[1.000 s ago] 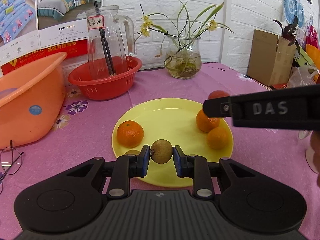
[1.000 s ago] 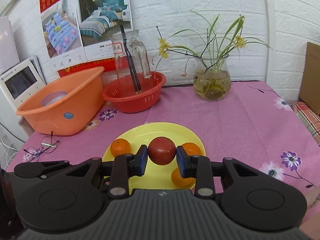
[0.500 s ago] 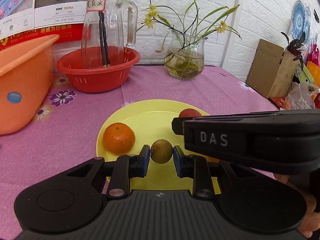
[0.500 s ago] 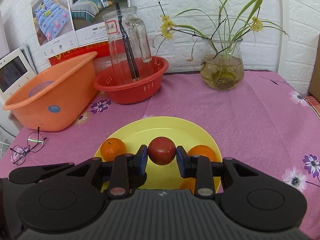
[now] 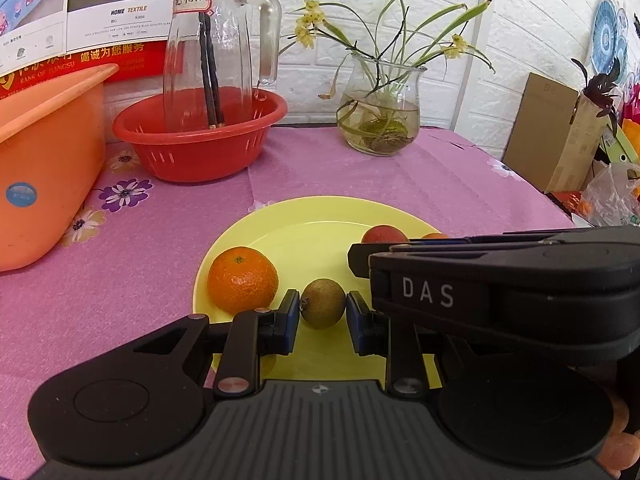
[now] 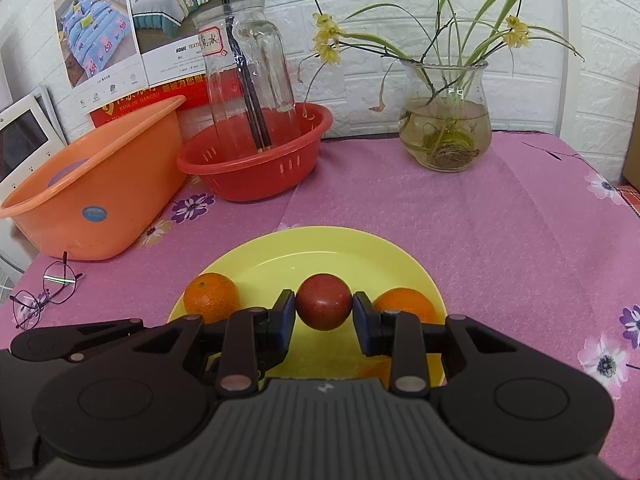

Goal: Organize fruits
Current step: 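Lower both fruits onto the yellow plate and open both grippers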

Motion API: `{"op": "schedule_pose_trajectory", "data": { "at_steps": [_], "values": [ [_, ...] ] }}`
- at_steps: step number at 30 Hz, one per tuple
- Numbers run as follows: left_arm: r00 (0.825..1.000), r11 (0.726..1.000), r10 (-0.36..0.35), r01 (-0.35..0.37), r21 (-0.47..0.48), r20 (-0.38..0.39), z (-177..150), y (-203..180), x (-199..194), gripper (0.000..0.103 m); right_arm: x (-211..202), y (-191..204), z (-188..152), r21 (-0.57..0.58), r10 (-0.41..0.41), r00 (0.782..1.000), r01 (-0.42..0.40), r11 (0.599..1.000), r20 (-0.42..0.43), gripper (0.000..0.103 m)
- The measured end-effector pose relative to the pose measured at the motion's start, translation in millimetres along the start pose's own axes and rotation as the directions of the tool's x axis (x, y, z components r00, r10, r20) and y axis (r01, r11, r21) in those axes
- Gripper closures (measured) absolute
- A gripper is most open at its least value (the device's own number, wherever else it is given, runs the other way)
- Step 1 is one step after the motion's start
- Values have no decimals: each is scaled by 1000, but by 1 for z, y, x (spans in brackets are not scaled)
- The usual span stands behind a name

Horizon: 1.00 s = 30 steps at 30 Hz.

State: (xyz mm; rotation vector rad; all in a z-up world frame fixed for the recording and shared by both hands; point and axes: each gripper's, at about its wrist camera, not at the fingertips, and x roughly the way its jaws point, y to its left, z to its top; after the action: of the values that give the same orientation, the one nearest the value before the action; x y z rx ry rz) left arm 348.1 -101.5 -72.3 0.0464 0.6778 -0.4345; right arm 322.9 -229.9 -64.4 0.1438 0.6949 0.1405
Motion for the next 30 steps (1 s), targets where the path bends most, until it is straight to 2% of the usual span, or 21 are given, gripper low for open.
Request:
{"op": "schedule_pose_trajectory", "data": {
  "at_steps": [8, 12, 16, 24, 30],
  "values": [
    [1000, 1000, 7, -7, 19, 6, 0, -1, 1, 79, 5, 1, -2, -1, -1, 1000, 1, 1000, -11, 27],
    [1000, 1000, 13, -13, 16, 16, -1, -1, -1, 72, 3, -1, -1, 15, 19, 1000, -19, 1000, -2, 27],
    [1000, 1000, 19, -19, 15, 19, -1, 0, -4, 72, -6, -1, 1, 22, 21, 1000, -22, 1000, 20, 27],
    [997, 1000, 21, -23, 16, 69, 3, 2, -32, 72, -31, -3, 1, 39, 5, 998, -8, 999, 64, 27],
    [994, 999, 32, -33, 7, 103, 0, 8, -65, 69, -69, 2, -5, 4, -1, 993, 1, 1000, 121, 27]
  ]
}}
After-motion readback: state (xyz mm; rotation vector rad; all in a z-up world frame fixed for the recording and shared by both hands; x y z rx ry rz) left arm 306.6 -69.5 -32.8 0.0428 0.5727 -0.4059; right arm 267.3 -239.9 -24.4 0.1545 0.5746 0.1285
